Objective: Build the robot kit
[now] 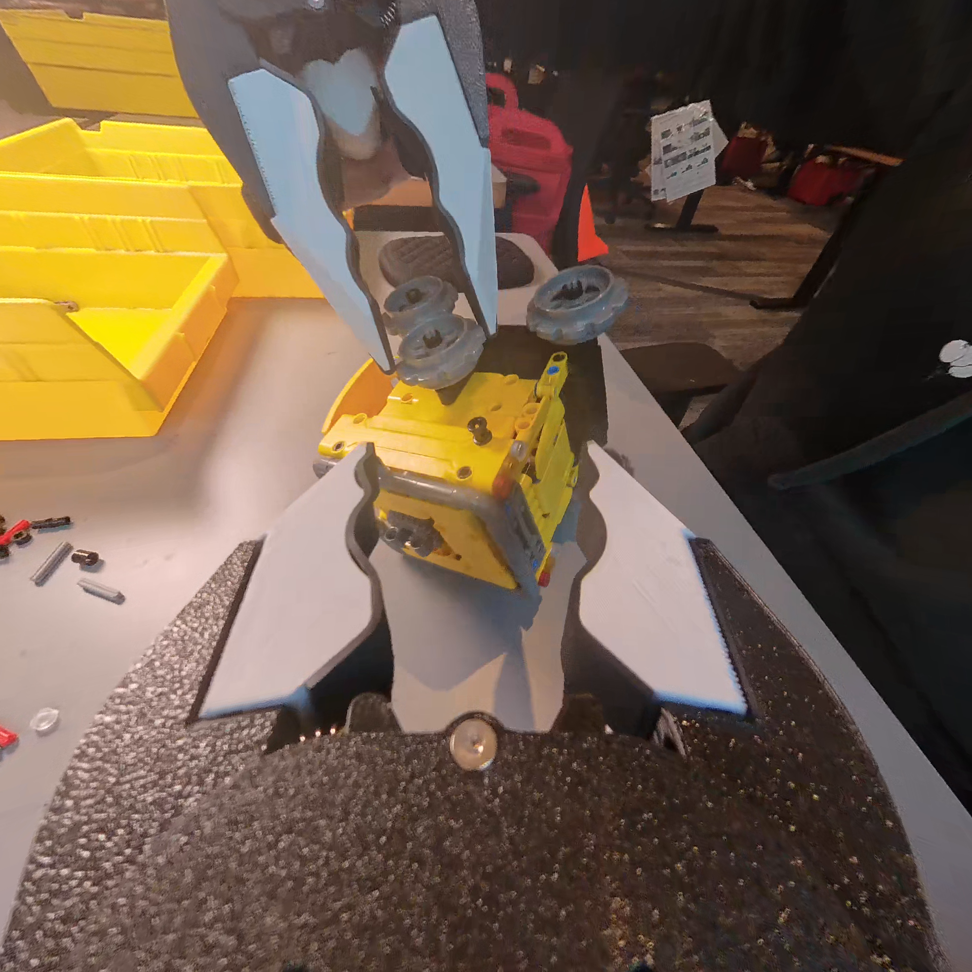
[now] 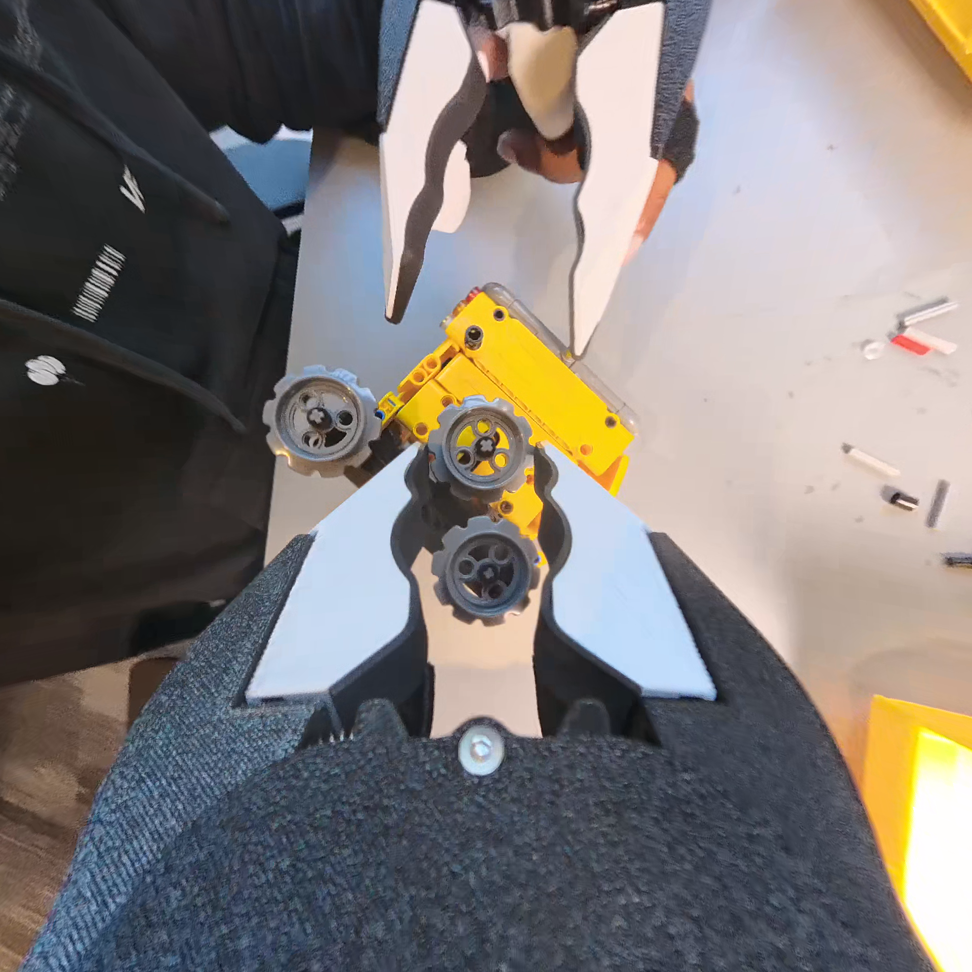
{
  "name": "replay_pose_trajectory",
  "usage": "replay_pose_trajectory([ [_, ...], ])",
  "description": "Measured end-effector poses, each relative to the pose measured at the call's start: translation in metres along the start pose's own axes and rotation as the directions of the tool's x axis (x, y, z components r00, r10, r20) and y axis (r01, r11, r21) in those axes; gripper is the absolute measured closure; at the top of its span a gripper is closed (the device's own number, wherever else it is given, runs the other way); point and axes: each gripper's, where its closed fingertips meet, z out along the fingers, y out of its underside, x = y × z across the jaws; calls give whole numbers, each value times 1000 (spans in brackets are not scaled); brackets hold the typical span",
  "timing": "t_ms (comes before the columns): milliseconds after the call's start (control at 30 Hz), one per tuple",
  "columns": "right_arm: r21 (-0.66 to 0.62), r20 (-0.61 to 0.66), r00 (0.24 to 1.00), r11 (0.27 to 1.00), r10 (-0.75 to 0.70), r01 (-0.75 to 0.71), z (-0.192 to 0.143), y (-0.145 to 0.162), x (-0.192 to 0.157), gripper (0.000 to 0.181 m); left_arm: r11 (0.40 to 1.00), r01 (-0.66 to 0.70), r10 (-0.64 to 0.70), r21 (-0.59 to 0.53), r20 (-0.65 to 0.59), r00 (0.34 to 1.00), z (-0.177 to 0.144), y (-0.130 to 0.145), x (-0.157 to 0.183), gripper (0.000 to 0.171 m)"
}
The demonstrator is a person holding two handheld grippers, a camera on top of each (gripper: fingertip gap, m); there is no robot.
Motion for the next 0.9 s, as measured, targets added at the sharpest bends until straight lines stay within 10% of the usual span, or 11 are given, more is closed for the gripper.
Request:
replay_pose_trajectory([
  [467, 181, 175, 952, 942, 253, -283, -10, 3, 14, 146, 996, 83, -85, 30, 70, 994, 4, -3, -17, 119],
  [900, 158, 122, 972, 963, 200, -217, -14, 1, 12, 147, 996, 83, -86, 32, 68, 994, 5, -3, -17, 119],
])
